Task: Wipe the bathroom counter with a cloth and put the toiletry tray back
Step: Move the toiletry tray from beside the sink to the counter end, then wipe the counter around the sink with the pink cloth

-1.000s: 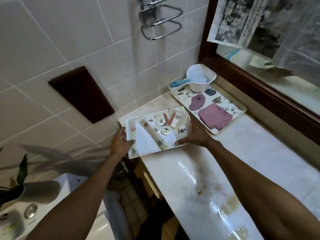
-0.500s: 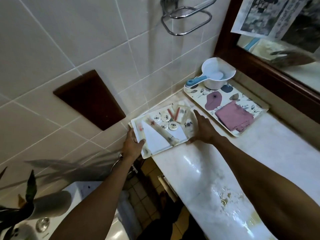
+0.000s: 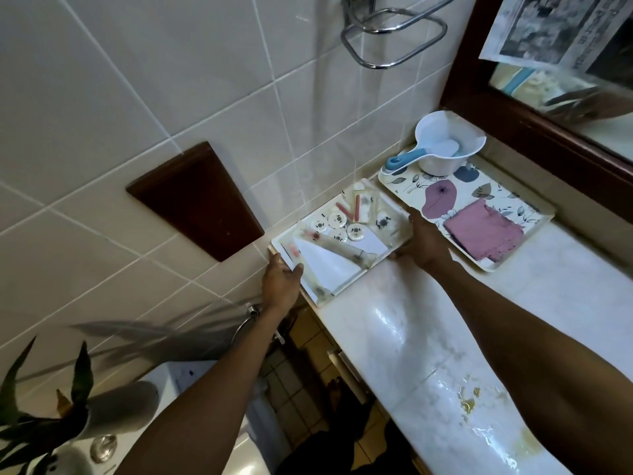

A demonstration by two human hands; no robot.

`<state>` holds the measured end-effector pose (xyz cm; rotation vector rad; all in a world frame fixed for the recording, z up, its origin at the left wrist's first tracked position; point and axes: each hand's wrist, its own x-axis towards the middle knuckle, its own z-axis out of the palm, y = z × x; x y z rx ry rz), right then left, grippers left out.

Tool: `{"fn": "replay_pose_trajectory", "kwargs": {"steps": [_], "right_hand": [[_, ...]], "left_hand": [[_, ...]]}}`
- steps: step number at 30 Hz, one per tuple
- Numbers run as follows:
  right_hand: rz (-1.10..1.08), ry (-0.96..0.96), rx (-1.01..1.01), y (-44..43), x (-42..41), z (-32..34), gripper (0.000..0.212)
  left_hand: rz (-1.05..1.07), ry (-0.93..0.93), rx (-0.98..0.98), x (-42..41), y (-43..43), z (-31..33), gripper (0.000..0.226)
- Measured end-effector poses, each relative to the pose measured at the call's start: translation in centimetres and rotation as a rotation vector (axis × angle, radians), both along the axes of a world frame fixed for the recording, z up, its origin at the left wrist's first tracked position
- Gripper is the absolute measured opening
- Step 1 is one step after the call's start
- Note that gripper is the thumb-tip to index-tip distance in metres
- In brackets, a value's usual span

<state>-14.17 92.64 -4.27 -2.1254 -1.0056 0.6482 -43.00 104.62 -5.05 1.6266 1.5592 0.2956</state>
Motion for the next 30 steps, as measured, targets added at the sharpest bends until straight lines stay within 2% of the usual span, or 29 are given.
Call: {"fn": "replay_pose_trajectory", "kwargs": {"steps": [2,4,8,13,16,19,24,27,30], "right_hand": [[-0.023,-0.026,-0.039,-0.2,0.0,-0.2,0.101],[-0.054,-0.02,-0.052,-0.7,0.0,-0.1,0.098],[-0.107,-0.095,0.004,-3.1,0.7,0.8,0.078],[-0.338,-0.188,0.098,-8.7,2.9,2.1,0.044],[-0.472,-0.256,0.086,-13.2,5.1,1.8,0.032],[-0.59,-0.275,0.026,-17.7,7.1,0.5,0.032],[-0.648,-0.284,-0.146,-23.6,10.1,-2.5,0.034],[-0.637,-0.303,-0.263,-25.0,11.6,-4.2,0.047],[-0.627,-0.358,-0.315,-25.3,11.6,-5.9,0.056]], "left_hand": [[-0.026,0.104,0.127,0.1,0.0,0.6,0.052],[-0.024,0.133,0.246,0.7,0.0,1.2,0.043],[-0.155,-0.016,0.394,5.1,-0.2,2.1,0.025],[-0.454,-0.23,0.402,13.7,-2.2,2.2,0.016],[-0.588,-0.284,0.382,19.4,-4.3,2.0,0.017],[-0.704,-0.28,0.36,24.6,-6.1,1.6,0.02],[-0.853,-0.103,0.253,31.6,-7.7,0.7,0.045],[-0.858,-0.038,0.211,34.6,-8.1,-0.2,0.055],[-0.787,-0.032,0.174,36.3,-8.8,-0.4,0.053]]}}
